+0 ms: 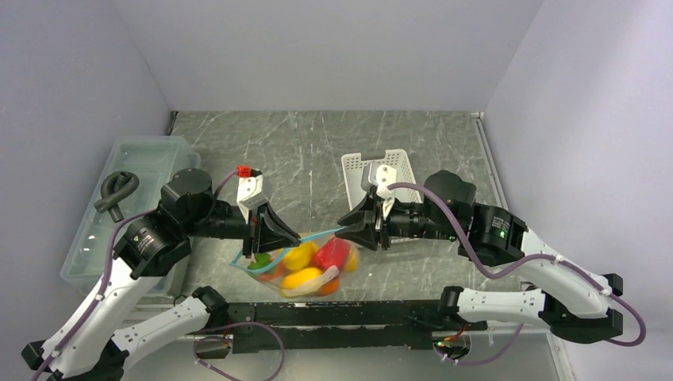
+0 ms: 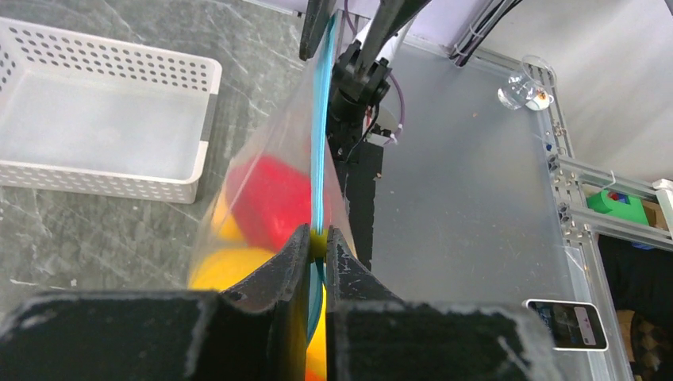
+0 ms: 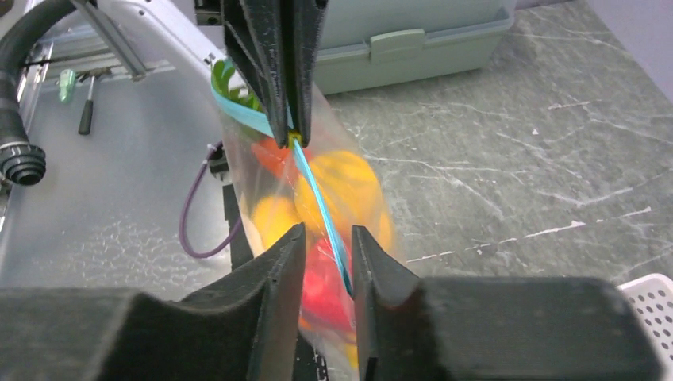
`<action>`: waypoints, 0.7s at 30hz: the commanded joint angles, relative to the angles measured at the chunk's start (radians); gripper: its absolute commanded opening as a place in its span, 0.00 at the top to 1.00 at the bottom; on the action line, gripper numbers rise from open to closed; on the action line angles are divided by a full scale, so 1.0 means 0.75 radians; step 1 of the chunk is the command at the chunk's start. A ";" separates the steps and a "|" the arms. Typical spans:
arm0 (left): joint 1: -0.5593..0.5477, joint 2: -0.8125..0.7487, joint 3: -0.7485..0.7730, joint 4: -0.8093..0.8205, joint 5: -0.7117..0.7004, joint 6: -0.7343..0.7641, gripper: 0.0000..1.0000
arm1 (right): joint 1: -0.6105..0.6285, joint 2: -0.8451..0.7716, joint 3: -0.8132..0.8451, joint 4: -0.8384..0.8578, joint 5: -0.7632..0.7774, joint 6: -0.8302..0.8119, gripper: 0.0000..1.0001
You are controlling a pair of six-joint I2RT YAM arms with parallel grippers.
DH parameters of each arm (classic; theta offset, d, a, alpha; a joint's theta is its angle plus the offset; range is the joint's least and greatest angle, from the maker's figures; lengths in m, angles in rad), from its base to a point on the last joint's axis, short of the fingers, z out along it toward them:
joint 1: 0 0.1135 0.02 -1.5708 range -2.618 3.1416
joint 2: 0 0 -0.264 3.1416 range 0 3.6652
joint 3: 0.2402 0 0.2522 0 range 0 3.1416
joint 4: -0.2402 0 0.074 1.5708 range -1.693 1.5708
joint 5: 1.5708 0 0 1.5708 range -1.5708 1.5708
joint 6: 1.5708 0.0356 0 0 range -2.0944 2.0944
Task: Place the food in the zip-top bag and seal the zipper
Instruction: Zip the zipper food storage bag at the center of the board.
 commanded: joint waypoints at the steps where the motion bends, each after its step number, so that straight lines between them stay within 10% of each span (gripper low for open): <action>1: 0.000 0.008 0.037 0.026 0.027 0.018 1.00 | -0.002 0.028 0.063 -0.027 -0.083 -0.065 0.66; 21: 0.001 0.116 0.061 -0.057 0.090 0.059 1.00 | -0.001 0.209 0.100 -0.037 -0.291 -0.384 0.40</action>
